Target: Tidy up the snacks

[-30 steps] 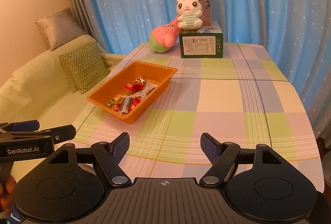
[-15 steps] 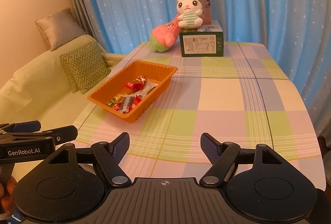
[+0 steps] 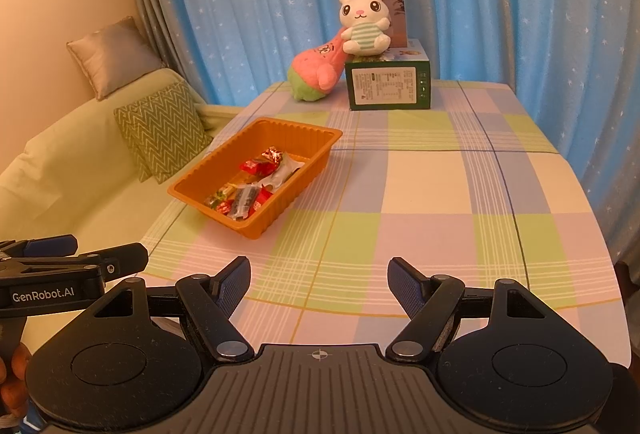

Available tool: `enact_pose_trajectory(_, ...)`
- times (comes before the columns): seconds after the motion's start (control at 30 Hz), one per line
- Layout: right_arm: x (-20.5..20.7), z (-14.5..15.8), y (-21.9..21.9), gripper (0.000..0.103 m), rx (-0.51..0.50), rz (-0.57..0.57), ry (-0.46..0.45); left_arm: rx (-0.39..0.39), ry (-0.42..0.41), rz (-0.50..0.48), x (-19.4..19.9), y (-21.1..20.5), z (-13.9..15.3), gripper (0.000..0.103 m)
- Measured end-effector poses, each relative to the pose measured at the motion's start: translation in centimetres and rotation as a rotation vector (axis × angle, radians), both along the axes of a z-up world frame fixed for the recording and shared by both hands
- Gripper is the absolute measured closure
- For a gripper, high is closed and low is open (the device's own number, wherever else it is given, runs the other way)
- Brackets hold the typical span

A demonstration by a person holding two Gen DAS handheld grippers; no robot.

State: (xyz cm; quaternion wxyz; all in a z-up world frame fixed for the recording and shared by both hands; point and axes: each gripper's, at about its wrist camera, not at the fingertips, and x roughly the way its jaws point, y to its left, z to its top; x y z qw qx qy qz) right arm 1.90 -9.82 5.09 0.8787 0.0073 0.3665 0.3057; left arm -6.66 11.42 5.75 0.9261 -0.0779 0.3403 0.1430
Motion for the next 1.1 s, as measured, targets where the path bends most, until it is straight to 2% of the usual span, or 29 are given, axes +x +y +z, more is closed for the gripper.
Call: enact_pose_trajectory(1.1,0.05,-0.57,-0.17,0.028,-0.001,-0.004,0.007,-0.013,-0.013,-0.007,-0.18,-0.05,-0.33,0.001)
